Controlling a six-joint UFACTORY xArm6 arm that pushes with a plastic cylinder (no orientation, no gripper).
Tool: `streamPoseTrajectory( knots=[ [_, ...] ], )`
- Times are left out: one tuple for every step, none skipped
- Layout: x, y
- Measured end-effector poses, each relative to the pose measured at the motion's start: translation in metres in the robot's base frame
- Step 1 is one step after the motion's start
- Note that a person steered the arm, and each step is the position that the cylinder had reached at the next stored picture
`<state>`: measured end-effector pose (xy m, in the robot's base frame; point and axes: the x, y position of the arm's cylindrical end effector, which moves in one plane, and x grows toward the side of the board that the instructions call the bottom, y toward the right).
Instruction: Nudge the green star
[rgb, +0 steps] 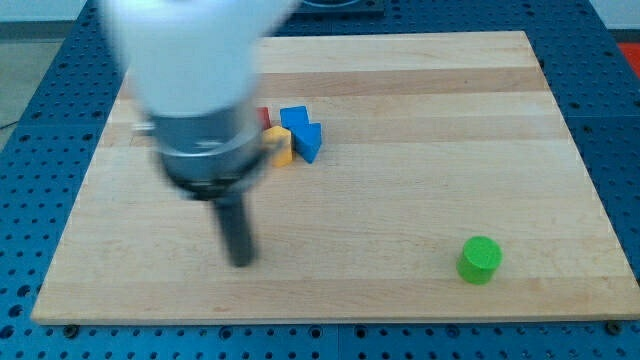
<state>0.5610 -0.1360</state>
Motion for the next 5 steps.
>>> streamPoseTrajectory(
  knots=[
    [-0.031,-0.122],
    [-0.059,-0.168],
    [-0.126,-0.144],
    [-0.191,-0.101],
    [-0.226,-0.083]
  ],
)
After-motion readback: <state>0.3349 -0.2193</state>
